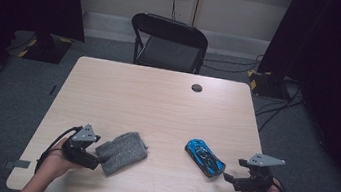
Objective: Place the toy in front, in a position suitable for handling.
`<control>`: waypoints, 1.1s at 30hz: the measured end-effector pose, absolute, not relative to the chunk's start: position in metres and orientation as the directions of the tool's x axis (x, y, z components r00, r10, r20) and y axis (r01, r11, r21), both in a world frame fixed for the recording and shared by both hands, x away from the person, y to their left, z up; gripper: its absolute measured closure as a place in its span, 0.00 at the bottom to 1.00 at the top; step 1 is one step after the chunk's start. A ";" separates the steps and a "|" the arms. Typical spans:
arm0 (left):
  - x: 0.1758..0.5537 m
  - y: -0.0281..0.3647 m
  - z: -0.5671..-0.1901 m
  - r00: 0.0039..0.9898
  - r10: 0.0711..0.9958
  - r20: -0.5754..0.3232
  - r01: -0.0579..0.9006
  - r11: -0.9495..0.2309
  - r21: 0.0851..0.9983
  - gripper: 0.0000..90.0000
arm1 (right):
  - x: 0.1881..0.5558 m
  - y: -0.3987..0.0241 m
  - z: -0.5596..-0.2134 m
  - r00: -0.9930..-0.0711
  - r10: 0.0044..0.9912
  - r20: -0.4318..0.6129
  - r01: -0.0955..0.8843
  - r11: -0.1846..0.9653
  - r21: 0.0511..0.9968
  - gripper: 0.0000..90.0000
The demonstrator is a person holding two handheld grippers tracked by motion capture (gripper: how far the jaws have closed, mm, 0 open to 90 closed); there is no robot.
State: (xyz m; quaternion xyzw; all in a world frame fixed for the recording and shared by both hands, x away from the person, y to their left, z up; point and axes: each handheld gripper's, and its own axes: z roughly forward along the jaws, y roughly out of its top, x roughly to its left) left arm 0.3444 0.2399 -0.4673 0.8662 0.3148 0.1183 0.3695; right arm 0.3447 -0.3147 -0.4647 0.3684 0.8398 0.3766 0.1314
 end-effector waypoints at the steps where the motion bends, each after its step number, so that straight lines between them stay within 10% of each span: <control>1: 0.344 0.239 -0.467 0.776 0.630 -0.028 0.455 -0.529 0.716 0.17 | 0.344 -0.313 -0.461 -0.685 0.727 0.044 0.516 0.442 0.734 0.16; 33: 0.346 0.232 -0.466 0.780 0.626 -0.014 0.446 -0.539 0.714 0.18 | 0.388 -0.243 -0.471 -0.647 0.756 0.096 0.566 0.392 0.725 0.16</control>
